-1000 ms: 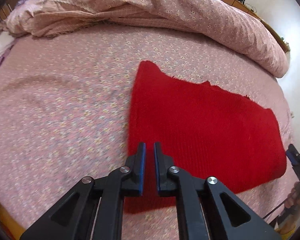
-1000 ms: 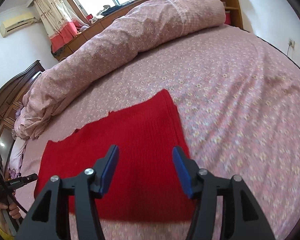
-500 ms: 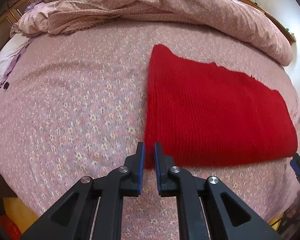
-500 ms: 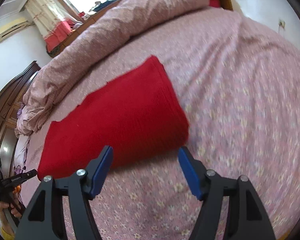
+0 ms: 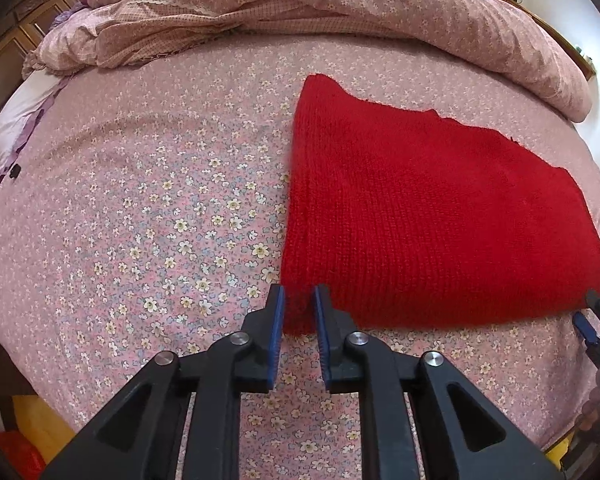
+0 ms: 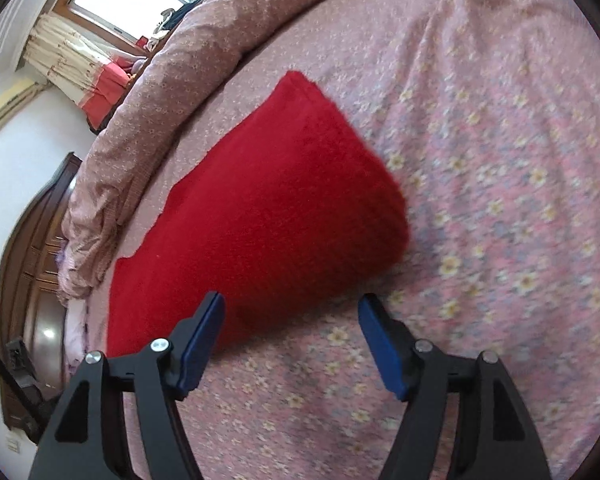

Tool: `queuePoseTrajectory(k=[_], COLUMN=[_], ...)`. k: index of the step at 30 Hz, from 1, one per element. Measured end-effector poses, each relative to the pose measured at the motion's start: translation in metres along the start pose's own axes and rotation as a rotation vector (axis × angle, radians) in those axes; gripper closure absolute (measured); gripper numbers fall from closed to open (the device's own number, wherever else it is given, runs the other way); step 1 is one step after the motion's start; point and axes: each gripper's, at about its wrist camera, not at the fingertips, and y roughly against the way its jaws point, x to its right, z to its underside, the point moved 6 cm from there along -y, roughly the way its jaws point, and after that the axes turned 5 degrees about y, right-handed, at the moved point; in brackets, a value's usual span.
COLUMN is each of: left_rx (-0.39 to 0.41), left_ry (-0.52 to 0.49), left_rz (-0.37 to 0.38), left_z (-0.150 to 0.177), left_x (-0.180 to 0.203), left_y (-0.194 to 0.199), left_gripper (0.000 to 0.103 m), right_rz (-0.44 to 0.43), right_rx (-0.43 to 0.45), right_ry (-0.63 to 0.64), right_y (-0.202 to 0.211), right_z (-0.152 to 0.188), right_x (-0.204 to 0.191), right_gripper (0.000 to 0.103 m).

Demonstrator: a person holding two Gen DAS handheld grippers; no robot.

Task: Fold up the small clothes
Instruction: 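Release the hem with both tools and smooth the folded cardigan flat, then grasp one side of the folded cardigan with the right tool and lift it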

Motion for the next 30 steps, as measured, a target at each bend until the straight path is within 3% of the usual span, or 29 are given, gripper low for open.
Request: queuePoseTrajectory(k=[10, 25, 28, 30], left_rx=[-0.003, -0.002, -0.002, -0.002], left_ry=[0.0, 0.017, 0.023, 0.032], left_rz=[-0.008, 0.011, 0.019, 0.029], left_z=[0.002, 0.002, 0.002, 0.002], left_x=[-0.003, -0.008, -0.009, -0.009], left_y=[-0.009, -0.013, -0.012, -0.011], left_gripper=[0.094, 0.094, 0.094, 0.094], right_rz=[-0.061, -0.048, -0.026, -0.027], right_rx=[0.076, 0.174, 0.187, 0.188], right_ry=[-0.116, -0.143, -0.161, -0.171], right_y=[-0.016, -0.026, -0.026, -0.025], right_z=[-0.012, -0.028, -0.031, -0.031], right_x=[-0.001, -0.006, -0.003, 0.002], right_gripper=[0.023, 0.02, 0.032, 0.049])
